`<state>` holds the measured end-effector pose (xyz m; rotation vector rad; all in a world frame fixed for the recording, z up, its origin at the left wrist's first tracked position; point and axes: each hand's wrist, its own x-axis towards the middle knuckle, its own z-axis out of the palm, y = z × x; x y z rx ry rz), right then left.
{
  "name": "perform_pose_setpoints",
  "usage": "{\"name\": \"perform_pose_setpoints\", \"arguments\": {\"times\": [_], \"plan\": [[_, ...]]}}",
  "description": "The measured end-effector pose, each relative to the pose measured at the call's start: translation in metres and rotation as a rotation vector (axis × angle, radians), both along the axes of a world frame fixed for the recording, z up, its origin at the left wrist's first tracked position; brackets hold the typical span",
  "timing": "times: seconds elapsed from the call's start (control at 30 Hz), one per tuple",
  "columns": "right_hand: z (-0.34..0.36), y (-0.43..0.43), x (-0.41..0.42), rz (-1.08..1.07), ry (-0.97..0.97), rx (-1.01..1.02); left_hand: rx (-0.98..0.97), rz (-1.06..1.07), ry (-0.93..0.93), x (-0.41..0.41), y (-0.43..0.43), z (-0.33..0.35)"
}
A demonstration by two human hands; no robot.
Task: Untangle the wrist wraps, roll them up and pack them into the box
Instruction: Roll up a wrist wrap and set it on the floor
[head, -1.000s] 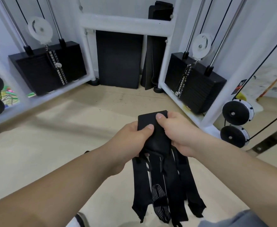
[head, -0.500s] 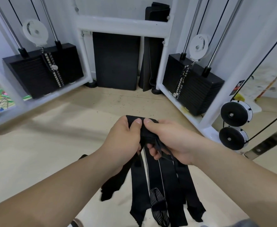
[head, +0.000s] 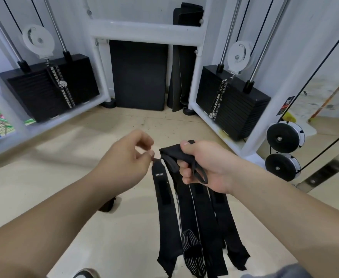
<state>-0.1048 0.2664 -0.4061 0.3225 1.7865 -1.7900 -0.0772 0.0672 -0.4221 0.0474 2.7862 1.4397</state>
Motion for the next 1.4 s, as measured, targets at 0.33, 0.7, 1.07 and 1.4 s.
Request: {"name": "perform_pose_setpoints", "arguments": {"times": [0.33,0.7,1.07,1.4], "plan": [[-0.004,0.007,-0.004,0.071,-0.143,-0.113,0.142,-0.114,0.149,-0.001,0.020,-0.008],[-0.012,0.012,-0.008,0.127,0.228,-0.093,0.498,0.032,-0.215,0.000,0.018,-0.008],[-0.011,0.004,-0.005,-0.021,0.249,-0.042,0.469,0.066,-0.325,-0.006,0.015,-0.005],[-0.010,0.007,-0.003,-0.096,0.369,-0.067,0.585,0.234,-0.252,-0.008,0.018,-0.007]]}}
